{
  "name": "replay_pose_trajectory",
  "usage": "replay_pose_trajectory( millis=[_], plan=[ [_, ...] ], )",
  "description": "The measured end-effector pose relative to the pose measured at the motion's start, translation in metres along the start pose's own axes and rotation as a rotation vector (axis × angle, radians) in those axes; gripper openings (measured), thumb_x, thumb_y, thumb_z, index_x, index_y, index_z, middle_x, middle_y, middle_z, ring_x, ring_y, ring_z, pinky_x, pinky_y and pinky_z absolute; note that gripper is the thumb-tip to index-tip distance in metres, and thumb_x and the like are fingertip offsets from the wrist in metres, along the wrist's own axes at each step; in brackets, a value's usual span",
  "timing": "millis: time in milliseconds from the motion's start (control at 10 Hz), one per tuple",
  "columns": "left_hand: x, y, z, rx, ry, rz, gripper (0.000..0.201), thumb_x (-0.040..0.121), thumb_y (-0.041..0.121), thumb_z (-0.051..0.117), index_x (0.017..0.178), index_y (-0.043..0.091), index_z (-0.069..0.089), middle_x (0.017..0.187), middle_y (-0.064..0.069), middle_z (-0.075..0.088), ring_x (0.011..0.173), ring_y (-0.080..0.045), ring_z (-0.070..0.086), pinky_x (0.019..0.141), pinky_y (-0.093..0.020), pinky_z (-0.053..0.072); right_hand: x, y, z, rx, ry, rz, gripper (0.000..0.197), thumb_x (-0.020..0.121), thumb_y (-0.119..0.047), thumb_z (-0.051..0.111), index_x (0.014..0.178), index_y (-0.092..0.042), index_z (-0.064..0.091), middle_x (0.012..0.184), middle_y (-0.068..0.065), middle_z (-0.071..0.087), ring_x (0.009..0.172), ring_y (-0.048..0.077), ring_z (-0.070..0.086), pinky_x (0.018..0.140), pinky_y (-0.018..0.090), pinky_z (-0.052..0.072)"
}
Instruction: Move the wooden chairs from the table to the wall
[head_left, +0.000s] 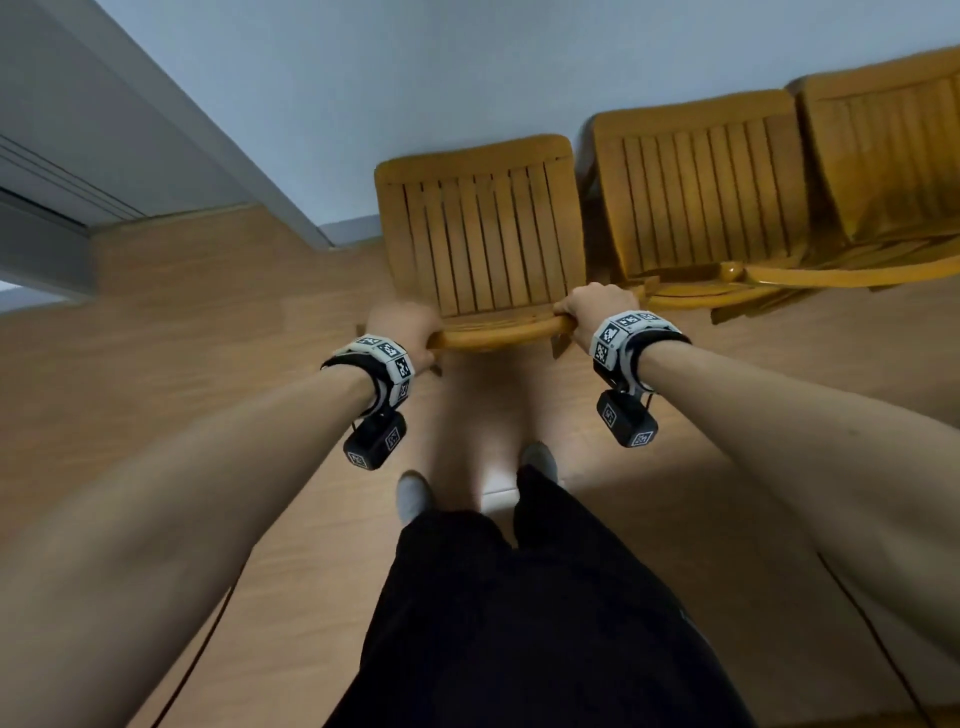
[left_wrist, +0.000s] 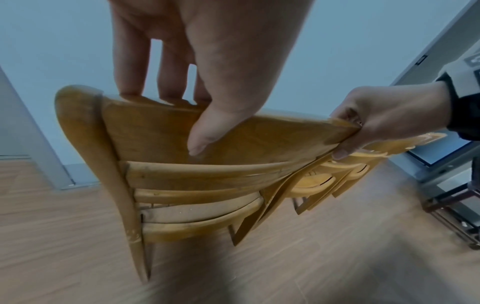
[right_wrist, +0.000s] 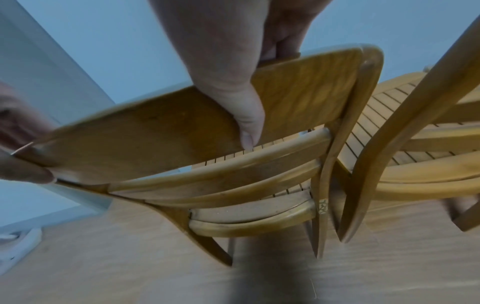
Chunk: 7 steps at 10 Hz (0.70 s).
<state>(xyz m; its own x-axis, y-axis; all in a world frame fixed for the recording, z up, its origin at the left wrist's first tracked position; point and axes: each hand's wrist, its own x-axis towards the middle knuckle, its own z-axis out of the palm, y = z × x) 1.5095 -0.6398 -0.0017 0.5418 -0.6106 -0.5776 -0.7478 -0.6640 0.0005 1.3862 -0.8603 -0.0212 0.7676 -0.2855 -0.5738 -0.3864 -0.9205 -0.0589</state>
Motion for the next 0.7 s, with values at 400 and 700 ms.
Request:
replay_pose_trajectory(
  millis=[400, 700],
  plan=[
    [-0.019, 0.008, 0.036, -0.171, 0.029, -0.066, 0.031, 0.086, 0.013, 0.056, 0.112, 0.023, 0.068, 0.101, -0.002, 0.068, 0.090, -0.028, 0.064, 0.068, -0.037, 0.053, -0.021, 0.001, 0.025, 0.049, 0.080, -0.077, 0.020, 0.093, -0.014, 0.061, 0.107, -0.025, 0.070, 0.092, -0.001, 0.065, 0.083, 0.022, 0.060, 0.065, 0.033, 0.046],
    [-0.039, -0.001, 0.010, -0.143, 0.090, 0.102, 0.016, 0.087, 0.023, 0.056, 0.100, 0.023, 0.066, 0.087, 0.004, 0.061, 0.082, -0.022, 0.061, 0.062, -0.031, 0.048, -0.075, -0.014, 0.019, 0.230, 0.206, 0.056, 0.041, 0.088, -0.009, 0.066, 0.128, -0.011, 0.058, 0.130, 0.007, 0.061, 0.122, 0.029, 0.057, 0.102, 0.040, 0.048]
  ],
)
